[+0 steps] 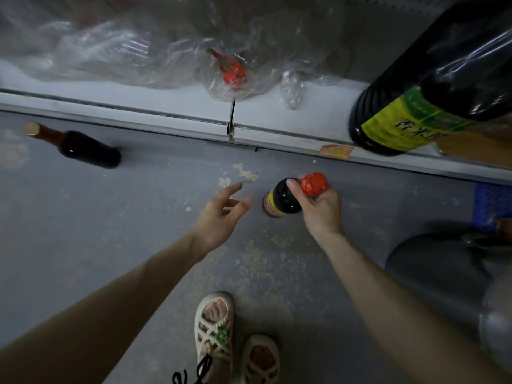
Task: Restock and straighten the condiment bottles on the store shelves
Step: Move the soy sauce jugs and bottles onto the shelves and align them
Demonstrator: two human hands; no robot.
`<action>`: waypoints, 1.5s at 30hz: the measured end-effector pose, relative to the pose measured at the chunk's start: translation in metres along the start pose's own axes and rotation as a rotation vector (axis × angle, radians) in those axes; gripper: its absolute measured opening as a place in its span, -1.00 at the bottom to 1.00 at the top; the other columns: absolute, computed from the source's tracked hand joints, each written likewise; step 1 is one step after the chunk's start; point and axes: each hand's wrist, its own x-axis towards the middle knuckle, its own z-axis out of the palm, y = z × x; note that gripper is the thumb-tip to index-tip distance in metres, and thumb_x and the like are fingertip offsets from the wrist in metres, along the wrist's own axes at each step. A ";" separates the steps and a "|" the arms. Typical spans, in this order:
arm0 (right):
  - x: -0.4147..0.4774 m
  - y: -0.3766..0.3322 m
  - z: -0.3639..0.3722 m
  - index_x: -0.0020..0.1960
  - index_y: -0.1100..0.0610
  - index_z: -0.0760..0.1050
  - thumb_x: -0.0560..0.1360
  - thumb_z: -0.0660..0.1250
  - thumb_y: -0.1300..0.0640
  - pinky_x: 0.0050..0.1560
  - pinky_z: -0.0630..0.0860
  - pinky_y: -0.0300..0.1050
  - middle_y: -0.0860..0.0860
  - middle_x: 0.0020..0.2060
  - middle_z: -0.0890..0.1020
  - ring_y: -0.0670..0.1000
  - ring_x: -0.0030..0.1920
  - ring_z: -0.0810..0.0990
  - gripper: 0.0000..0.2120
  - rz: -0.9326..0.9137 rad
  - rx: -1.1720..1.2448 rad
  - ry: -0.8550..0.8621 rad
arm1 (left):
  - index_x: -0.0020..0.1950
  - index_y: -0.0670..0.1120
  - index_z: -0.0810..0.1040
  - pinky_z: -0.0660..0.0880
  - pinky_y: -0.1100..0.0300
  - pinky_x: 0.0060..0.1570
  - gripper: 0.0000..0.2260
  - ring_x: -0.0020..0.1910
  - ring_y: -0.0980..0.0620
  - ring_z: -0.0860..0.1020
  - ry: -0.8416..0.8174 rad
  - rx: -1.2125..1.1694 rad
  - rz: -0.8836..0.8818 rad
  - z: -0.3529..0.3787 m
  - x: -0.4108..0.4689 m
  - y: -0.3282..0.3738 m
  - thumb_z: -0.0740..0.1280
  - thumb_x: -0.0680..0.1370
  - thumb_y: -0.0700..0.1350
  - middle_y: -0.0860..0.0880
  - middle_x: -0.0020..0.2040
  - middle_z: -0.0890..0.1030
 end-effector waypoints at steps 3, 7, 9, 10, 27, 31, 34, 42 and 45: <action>-0.025 -0.036 -0.024 -0.15 0.35 0.58 0.43 0.49 0.08 -0.24 0.43 -0.32 0.26 -0.20 0.65 0.03 -0.23 0.57 -0.70 -0.073 -0.015 -0.008 | 0.48 0.04 0.30 0.42 0.42 -0.20 -0.54 0.04 0.14 0.53 -0.018 -0.019 0.026 0.002 -0.035 0.026 0.26 0.60 0.03 0.11 0.04 0.53; -0.064 -0.100 -0.061 -0.20 0.36 0.57 0.41 0.50 -0.01 -0.16 0.49 -0.07 0.28 -0.24 0.64 0.09 -0.26 0.58 -0.61 -0.202 -0.037 -0.027 | 0.48 0.02 0.30 0.44 0.51 -0.26 -0.54 -0.03 0.24 0.52 -0.012 -0.038 0.075 0.003 -0.092 0.072 0.28 0.60 -0.02 0.06 0.09 0.54; -0.085 -0.140 -0.083 -0.31 0.24 0.54 0.39 0.49 -0.08 -0.19 0.48 0.00 0.19 -0.34 0.62 0.07 -0.29 0.56 -0.62 -0.273 -0.035 -0.048 | 0.48 0.05 0.30 0.45 0.46 -0.21 -0.53 0.05 0.13 0.54 0.004 -0.042 0.115 -0.001 -0.126 0.102 0.30 0.58 0.00 -0.02 0.22 0.51; -0.097 -0.161 -0.096 -0.39 0.16 0.48 0.39 0.49 -0.09 -0.22 0.47 0.02 0.11 -0.42 0.57 0.06 -0.33 0.52 -0.62 -0.302 -0.033 -0.055 | 0.48 0.06 0.30 0.44 0.43 -0.17 -0.52 0.10 0.09 0.53 0.008 -0.045 0.144 -0.004 -0.145 0.118 0.31 0.57 0.01 -0.03 0.26 0.48; -0.390 -0.624 -0.302 -0.38 0.17 0.50 0.45 0.42 -0.12 -0.23 0.48 -0.01 0.08 -0.42 0.58 0.04 -0.36 0.52 -0.59 -0.984 -0.102 -0.145 | 0.29 0.10 0.42 0.51 0.24 0.02 -0.40 0.11 0.18 0.58 0.055 -0.010 0.780 -0.110 -0.512 0.442 0.57 0.34 -0.17 0.08 0.15 0.61; -0.474 -0.707 -0.337 -0.20 0.33 0.57 0.47 0.39 -0.14 -0.14 0.52 0.01 0.21 -0.26 0.65 -0.03 -0.32 0.54 -0.51 -1.211 -0.070 -0.144 | 0.27 0.08 0.47 0.53 0.12 0.09 -0.39 0.09 0.11 0.62 0.125 0.018 0.899 -0.144 -0.611 0.498 0.60 0.27 -0.08 0.06 0.10 0.66; -0.523 -0.751 -0.345 -0.26 0.35 0.50 0.37 0.35 -0.29 -0.19 0.48 0.02 0.15 -0.40 0.54 0.00 -0.36 0.49 -0.36 -1.323 -0.060 -0.145 | 0.16 0.05 0.54 0.55 0.11 0.06 -0.44 0.05 0.08 0.64 0.235 0.065 0.984 -0.168 -0.667 0.524 0.64 0.21 -0.03 0.04 0.03 0.69; -0.615 -0.835 -0.324 -0.22 0.37 0.51 0.47 0.38 -0.17 -0.27 0.49 -0.10 0.14 -0.35 0.59 0.03 -0.38 0.54 -0.46 -1.500 -0.014 -0.307 | 0.13 -0.04 0.59 0.55 0.10 0.06 -0.58 0.00 0.08 0.66 0.455 0.081 1.097 -0.239 -0.770 0.546 0.59 0.31 -0.20 0.02 -0.03 0.71; -0.642 -0.859 -0.295 -0.26 0.23 0.51 0.50 0.38 -0.09 -0.18 0.49 -0.13 0.12 -0.31 0.61 -0.04 -0.34 0.54 -0.62 -1.549 -0.005 -0.367 | 0.09 -0.04 0.61 0.55 0.07 0.04 -0.60 -0.03 0.06 0.67 0.530 0.056 1.126 -0.278 -0.791 0.542 0.59 0.30 -0.21 0.00 -0.04 0.71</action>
